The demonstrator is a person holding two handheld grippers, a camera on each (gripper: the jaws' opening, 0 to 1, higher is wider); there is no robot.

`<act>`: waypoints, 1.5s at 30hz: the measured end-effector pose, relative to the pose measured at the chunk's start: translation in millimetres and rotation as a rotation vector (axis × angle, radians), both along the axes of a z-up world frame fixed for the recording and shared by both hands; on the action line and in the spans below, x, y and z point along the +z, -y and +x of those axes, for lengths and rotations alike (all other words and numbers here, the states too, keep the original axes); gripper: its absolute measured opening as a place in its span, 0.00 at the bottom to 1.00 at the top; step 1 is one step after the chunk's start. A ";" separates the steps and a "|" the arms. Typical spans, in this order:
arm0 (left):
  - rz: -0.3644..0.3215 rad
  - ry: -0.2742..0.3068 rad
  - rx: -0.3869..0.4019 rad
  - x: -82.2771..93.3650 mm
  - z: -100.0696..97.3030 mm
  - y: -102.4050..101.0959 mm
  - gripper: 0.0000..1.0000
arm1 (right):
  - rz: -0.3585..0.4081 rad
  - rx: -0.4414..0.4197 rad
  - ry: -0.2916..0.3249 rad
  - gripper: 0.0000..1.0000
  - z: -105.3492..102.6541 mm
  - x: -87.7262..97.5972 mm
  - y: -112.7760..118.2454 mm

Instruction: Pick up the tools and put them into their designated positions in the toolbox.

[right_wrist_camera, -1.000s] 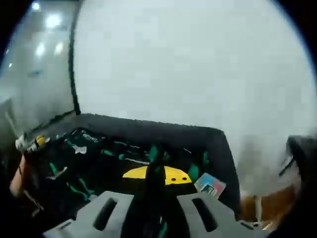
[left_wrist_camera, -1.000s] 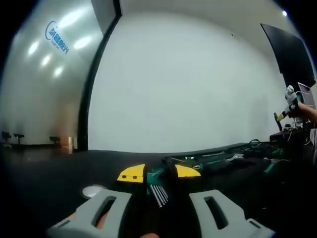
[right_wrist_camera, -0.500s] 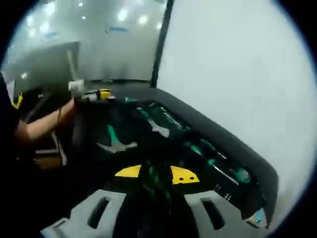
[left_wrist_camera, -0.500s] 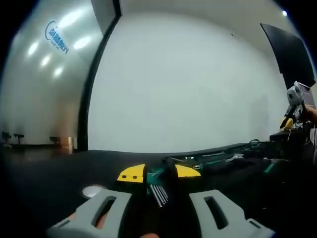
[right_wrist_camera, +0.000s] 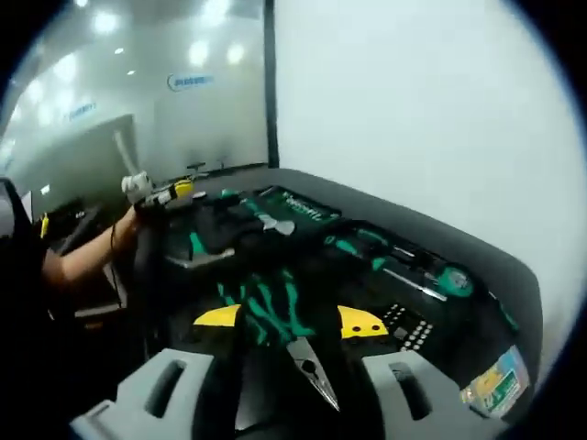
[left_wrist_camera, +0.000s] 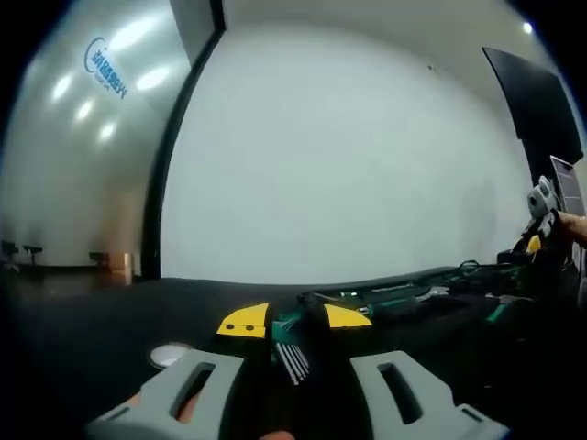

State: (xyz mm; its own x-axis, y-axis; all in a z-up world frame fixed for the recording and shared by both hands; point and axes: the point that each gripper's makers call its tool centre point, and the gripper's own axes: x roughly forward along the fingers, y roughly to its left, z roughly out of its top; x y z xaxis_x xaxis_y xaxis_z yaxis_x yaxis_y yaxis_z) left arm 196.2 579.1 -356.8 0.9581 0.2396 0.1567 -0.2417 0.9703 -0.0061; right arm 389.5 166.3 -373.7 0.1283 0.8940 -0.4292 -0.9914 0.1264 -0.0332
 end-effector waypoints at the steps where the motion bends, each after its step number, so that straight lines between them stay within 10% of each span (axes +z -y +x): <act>1: 0.000 -0.002 0.001 -0.1 -0.1 0.6 0.21 | -0.015 0.026 0.023 0.35 -2.9 -8.1 -4.2; 9: 0.007 -0.014 0.007 -2.4 -0.5 -0.6 0.21 | -0.058 0.071 0.102 0.26 7.1 -17.8 -2.3; 13: 0.013 -0.019 0.008 -2.6 -0.1 0.7 0.21 | -0.041 0.093 0.279 0.25 0.3 -8.7 1.8; 22: 0.030 -0.038 0.017 -5.2 2.0 1.8 0.21 | -0.086 0.232 0.583 0.22 -61.3 0.1 -4.3; 27: 0.042 -0.057 0.025 -8.3 2.6 0.9 0.21 | -0.064 0.297 0.572 0.20 -90.4 -3.3 -19.7; 37: 0.057 -0.074 0.028 -10.4 4.2 1.0 0.21 | 0.180 -0.114 -0.261 0.31 -26.3 12.9 -19.7; 41: 0.053 -0.070 0.028 -9.9 3.1 1.6 0.21 | 0.151 -0.243 -0.408 0.26 -1.8 -4.0 -26.3; 45: 0.052 -0.070 0.026 -9.8 3.3 1.8 0.21 | 0.032 -0.177 -0.430 0.21 -17.1 -22.4 -42.6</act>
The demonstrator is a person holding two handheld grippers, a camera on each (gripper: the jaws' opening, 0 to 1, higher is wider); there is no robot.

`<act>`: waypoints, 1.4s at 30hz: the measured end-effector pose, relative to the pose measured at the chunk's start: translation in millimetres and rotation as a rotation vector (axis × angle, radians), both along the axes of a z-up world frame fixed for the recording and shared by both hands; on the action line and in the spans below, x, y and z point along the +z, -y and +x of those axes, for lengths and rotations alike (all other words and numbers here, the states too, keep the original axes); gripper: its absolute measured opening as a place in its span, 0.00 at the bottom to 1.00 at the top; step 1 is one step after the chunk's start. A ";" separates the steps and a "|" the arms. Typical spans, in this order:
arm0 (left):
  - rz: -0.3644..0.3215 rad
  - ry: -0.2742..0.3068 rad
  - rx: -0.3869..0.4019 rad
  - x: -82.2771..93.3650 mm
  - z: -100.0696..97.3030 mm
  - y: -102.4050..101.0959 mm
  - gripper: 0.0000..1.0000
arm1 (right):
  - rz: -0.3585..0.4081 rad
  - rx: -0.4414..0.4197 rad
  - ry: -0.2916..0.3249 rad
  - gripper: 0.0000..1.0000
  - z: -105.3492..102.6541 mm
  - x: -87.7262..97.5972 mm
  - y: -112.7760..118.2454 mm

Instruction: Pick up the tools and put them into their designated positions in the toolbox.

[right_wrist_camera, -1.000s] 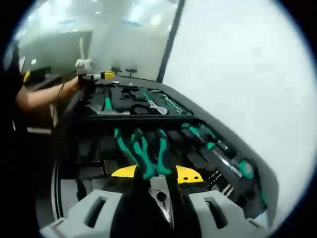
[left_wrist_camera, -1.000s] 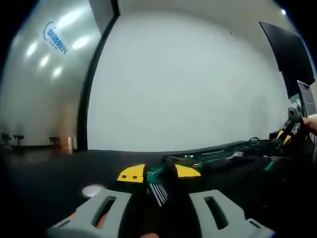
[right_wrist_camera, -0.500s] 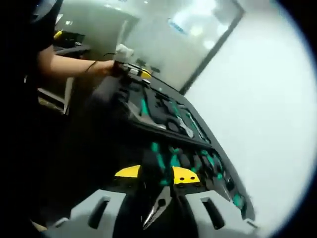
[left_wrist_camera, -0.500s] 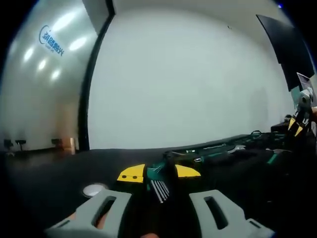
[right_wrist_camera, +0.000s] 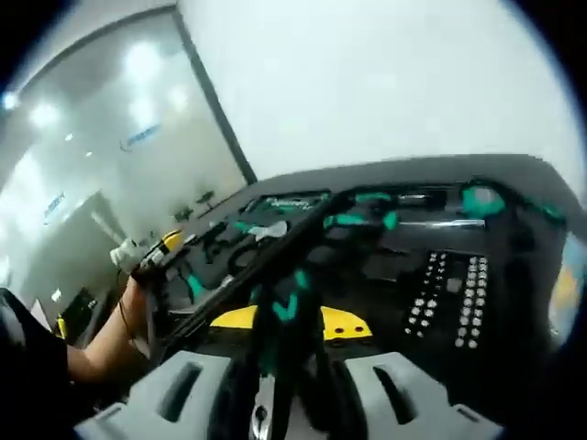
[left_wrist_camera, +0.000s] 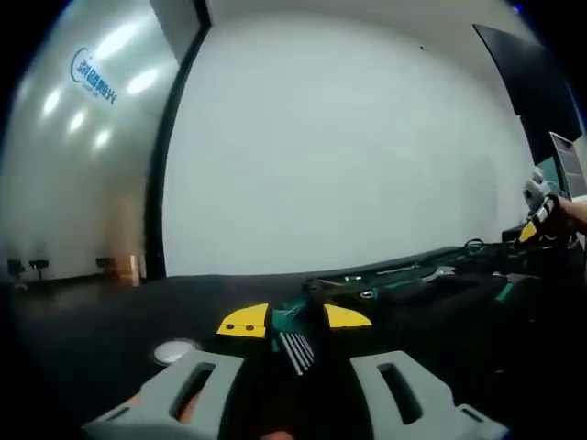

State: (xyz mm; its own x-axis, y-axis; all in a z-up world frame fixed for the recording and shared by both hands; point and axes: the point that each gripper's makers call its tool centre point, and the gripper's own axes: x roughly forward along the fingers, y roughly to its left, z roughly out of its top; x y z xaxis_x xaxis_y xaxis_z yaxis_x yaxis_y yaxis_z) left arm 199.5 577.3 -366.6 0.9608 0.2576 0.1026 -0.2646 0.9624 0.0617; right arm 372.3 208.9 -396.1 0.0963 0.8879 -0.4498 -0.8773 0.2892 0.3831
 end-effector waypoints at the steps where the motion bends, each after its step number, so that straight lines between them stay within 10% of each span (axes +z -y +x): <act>1: -0.001 0.001 -0.001 0.1 0.1 0.3 0.21 | 0.000 0.051 0.080 0.19 -2.4 -3.2 -3.5; 4: -0.002 0.004 -0.002 0.4 0.1 -0.9 0.21 | -0.071 0.078 0.098 0.12 -3.8 -9.8 0.5; 8: -0.002 -0.002 -0.002 -1.2 0.3 -2.8 0.21 | -0.094 0.229 0.573 0.12 -20.0 4.7 -7.7; 13: -0.001 0.001 -0.006 -0.4 0.2 -2.6 0.21 | -0.138 0.291 0.872 0.09 -35.6 19.0 -9.6; 17: -0.002 -0.002 -0.006 -1.1 0.6 -3.8 0.21 | -0.196 0.364 1.226 0.10 -57.8 28.0 -3.4; 22: 0.006 -0.016 -0.001 -3.5 2.1 -4.7 0.21 | -0.165 0.437 1.225 0.10 -92.0 23.5 12.5; 25: 0.006 -0.023 0.001 -4.4 3.0 -7.1 0.21 | -0.218 0.503 1.088 0.13 -105.9 -7.2 28.3; 26: 0.006 -0.026 0.003 -5.0 3.3 -7.8 0.21 | -0.076 0.473 1.104 0.14 -112.6 14.6 23.5; 28: 0.009 -0.037 0.007 -6.2 3.8 -6.1 0.21 | -0.066 0.409 0.926 0.14 -106.7 17.7 32.2; 33: 0.020 -0.063 0.012 -9.7 6.1 -4.8 0.21 | 0.285 0.246 0.605 0.14 -73.6 78.4 56.4; 36: 0.024 -0.061 -0.002 -9.0 6.5 -2.5 0.21 | 0.641 0.046 0.394 0.14 -42.4 134.2 83.9; 40: 0.027 -0.029 -0.018 -3.8 4.4 1.8 0.21 | 0.705 0.044 0.563 0.14 -37.5 145.2 101.2; 42: 0.027 -0.028 -0.014 -4.1 4.4 0.7 0.21 | 0.697 0.052 0.516 0.14 -41.0 140.6 98.6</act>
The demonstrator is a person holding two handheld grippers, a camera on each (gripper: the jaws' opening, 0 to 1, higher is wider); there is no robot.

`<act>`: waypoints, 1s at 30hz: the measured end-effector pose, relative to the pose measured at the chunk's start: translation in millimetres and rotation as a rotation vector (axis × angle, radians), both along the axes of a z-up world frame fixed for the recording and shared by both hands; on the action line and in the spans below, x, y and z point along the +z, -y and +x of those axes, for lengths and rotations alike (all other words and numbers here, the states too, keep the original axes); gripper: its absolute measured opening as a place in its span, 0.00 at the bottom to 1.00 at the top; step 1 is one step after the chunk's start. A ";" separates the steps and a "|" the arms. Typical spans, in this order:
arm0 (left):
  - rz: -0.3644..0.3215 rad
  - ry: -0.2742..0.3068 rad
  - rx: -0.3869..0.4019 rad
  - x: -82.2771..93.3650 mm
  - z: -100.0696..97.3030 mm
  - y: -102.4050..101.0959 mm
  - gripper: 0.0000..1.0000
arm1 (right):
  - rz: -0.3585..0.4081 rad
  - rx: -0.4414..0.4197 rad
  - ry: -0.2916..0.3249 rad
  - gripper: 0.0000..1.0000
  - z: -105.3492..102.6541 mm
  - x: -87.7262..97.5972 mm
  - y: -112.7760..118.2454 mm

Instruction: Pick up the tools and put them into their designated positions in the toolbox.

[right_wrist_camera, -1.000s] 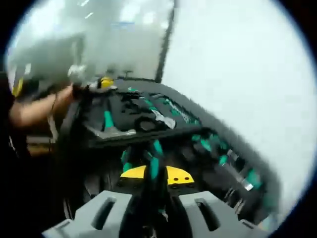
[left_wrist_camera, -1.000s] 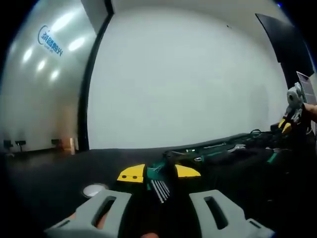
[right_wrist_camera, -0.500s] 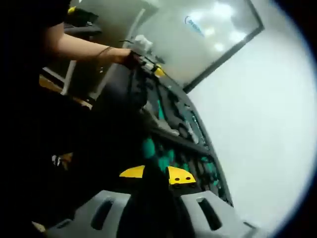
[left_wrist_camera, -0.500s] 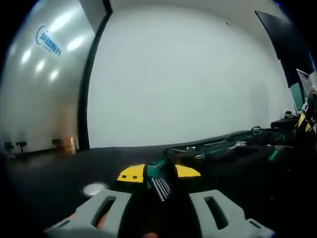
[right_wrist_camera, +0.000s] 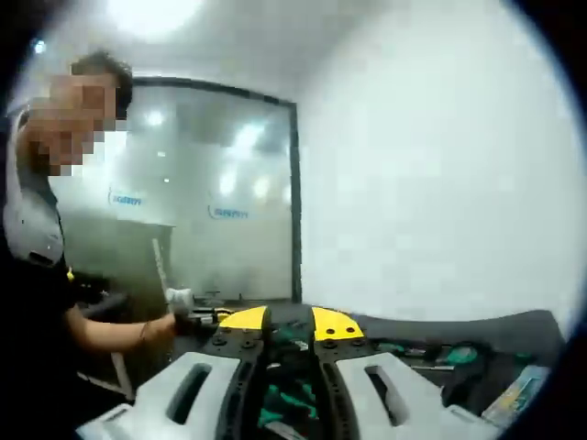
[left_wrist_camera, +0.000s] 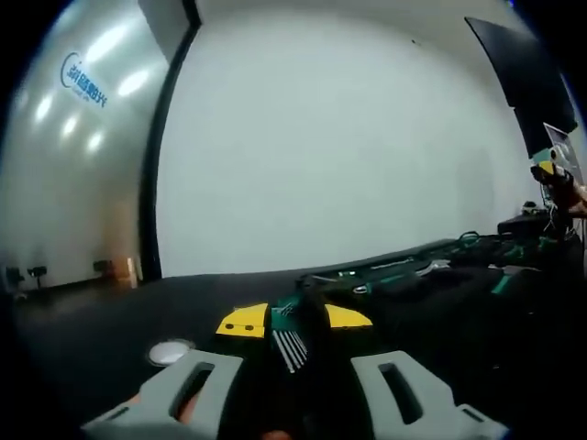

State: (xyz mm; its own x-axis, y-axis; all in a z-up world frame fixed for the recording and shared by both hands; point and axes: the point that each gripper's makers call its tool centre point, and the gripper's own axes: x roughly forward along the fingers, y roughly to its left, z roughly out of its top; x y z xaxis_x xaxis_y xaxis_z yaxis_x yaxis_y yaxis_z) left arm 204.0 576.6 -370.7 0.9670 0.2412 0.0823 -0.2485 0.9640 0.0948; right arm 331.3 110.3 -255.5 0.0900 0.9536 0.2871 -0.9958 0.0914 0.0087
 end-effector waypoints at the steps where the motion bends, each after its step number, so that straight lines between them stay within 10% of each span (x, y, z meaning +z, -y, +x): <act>1: 0.002 -0.009 0.005 -1.6 0.3 -0.9 0.21 | -0.028 0.013 0.019 0.14 -4.8 -1.3 -5.2; 4: 0.015 -0.027 0.008 -3.8 1.4 1.6 0.21 | -0.143 0.155 0.039 0.13 -29.7 -15.5 -13.2; 7: 0.015 -0.026 0.013 -3.7 1.5 1.2 0.21 | -0.489 0.189 0.181 0.27 -37.0 -74.7 -22.2; 10: 0.018 -0.024 0.013 -3.4 1.2 1.6 0.21 | -0.579 0.236 0.272 0.28 -33.2 -98.1 -33.9; 16: 0.002 -0.025 0.020 -4.7 0.4 1.0 0.21 | -0.741 0.305 0.014 0.42 -24.7 -132.6 -55.0; 19: 0.002 -0.024 0.023 -4.9 0.1 0.2 0.21 | -0.816 0.340 -0.076 0.34 -23.1 -151.4 -54.9; 23: 0.006 -0.029 0.031 -5.5 -0.7 -0.9 0.21 | -0.771 0.354 -0.154 0.27 -32.6 -127.4 -53.9; 30: 0.018 -0.043 0.043 -7.6 -0.8 -0.3 0.21 | -0.812 0.230 -0.119 0.28 -38.2 -132.8 -56.5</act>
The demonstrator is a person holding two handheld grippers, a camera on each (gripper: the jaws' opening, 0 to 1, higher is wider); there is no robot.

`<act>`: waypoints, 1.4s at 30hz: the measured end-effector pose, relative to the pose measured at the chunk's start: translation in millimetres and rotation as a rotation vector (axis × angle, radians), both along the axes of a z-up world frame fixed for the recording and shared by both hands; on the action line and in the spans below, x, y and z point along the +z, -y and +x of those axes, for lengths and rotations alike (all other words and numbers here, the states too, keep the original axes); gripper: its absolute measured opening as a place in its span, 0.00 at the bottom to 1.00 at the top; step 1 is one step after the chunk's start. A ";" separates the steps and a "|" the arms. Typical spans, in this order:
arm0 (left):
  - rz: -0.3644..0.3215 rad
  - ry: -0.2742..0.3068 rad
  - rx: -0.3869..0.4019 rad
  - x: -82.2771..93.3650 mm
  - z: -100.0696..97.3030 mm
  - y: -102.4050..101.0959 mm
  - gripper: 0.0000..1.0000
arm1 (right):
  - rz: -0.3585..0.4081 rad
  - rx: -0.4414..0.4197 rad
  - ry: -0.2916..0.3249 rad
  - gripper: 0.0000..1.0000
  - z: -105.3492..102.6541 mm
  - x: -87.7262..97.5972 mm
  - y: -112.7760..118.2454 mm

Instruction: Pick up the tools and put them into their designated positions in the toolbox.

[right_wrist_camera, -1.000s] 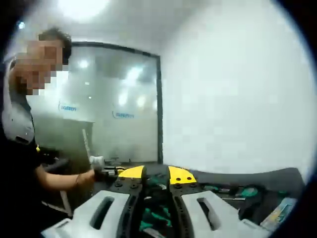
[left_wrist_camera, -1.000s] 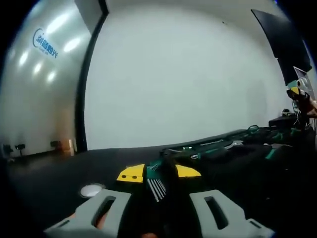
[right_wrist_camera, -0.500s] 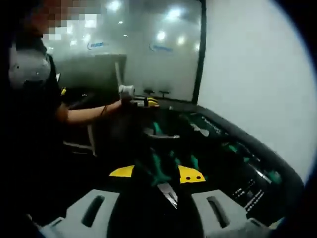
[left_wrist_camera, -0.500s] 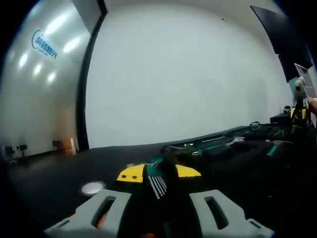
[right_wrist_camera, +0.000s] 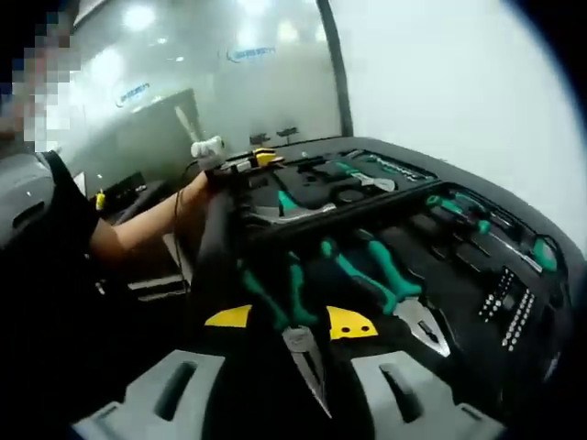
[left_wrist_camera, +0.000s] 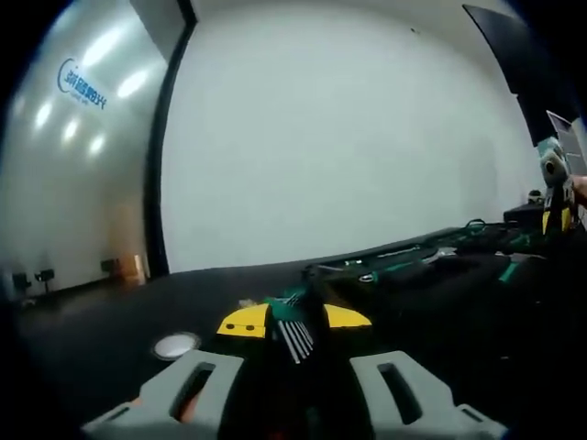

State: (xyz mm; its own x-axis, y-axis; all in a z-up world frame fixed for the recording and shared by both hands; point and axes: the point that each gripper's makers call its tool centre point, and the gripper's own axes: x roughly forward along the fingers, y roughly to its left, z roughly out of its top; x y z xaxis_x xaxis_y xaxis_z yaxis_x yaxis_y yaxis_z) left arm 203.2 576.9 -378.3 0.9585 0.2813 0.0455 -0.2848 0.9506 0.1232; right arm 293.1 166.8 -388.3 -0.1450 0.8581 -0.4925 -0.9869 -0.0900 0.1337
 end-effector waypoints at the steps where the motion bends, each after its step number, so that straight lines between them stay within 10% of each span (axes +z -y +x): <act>1: 0.001 0.000 0.001 0.0 -0.3 0.6 0.21 | -0.008 -0.022 -0.005 0.28 0.2 0.0 0.3; 5: 0.006 0.023 -0.012 5.0 -4.4 4.3 0.19 | 0.027 -0.046 0.055 0.29 -1.5 -3.1 1.0; 8: -0.113 0.227 -0.100 39.3 -14.9 23.2 0.19 | 0.107 0.005 0.072 0.32 -5.2 2.1 7.6; 12: -0.060 0.066 -0.170 46.6 4.1 58.1 0.11 | 0.386 -0.113 -0.062 0.29 9.9 62.5 17.0; 15: -0.043 0.122 -0.288 93.0 32.7 130.7 0.14 | 0.550 -0.203 -0.136 0.23 17.0 100.7 29.0; 17: -0.067 0.042 -0.355 91.5 47.5 169.6 0.13 | 0.467 -0.273 0.059 0.04 27.5 86.1 33.3; 19: -0.115 -0.099 -0.471 73.0 59.4 226.2 0.12 | 0.221 -0.364 0.283 0.00 42.8 45.0 36.6; 21: -0.094 -0.137 -0.623 65.5 64.2 277.2 0.09 | 0.067 -0.282 0.218 0.00 19.3 10.5 31.4; 24: -0.039 -0.235 -0.792 38.8 61.1 353.3 0.08 | 0.134 -0.403 0.082 0.00 15.0 10.4 24.0; 28: 0.080 -0.328 -0.778 10.0 67.2 377.7 0.05 | 0.120 -0.403 0.276 0.00 20.0 2.8 21.4; 34: -0.034 -0.356 -0.786 6.6 78.6 398.8 0.03 | 0.114 -0.431 0.254 0.00 17.9 -4.8 23.9; 38: 0.053 -0.469 -0.857 -16.3 74.3 423.4 0.03 | 0.115 -0.428 0.276 0.00 16.4 -4.4 28.4; 39: 0.103 -0.380 -0.881 -10.6 76.3 432.7 0.02 | 0.115 -0.426 0.274 0.00 16.2 -3.7 29.2; 42: 0.088 -0.421 -0.861 -16.4 77.9 429.7 0.01 | 0.112 -0.388 0.268 0.00 12.7 -4.1 25.2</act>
State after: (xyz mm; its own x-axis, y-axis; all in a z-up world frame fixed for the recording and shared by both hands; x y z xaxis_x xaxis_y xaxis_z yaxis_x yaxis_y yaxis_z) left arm 281.1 147.1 -394.7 0.7772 -0.5145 -0.3622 0.5903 0.7955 0.1367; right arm 305.8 141.7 -392.4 0.3157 0.8736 -0.3703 -0.9489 0.2923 -0.1193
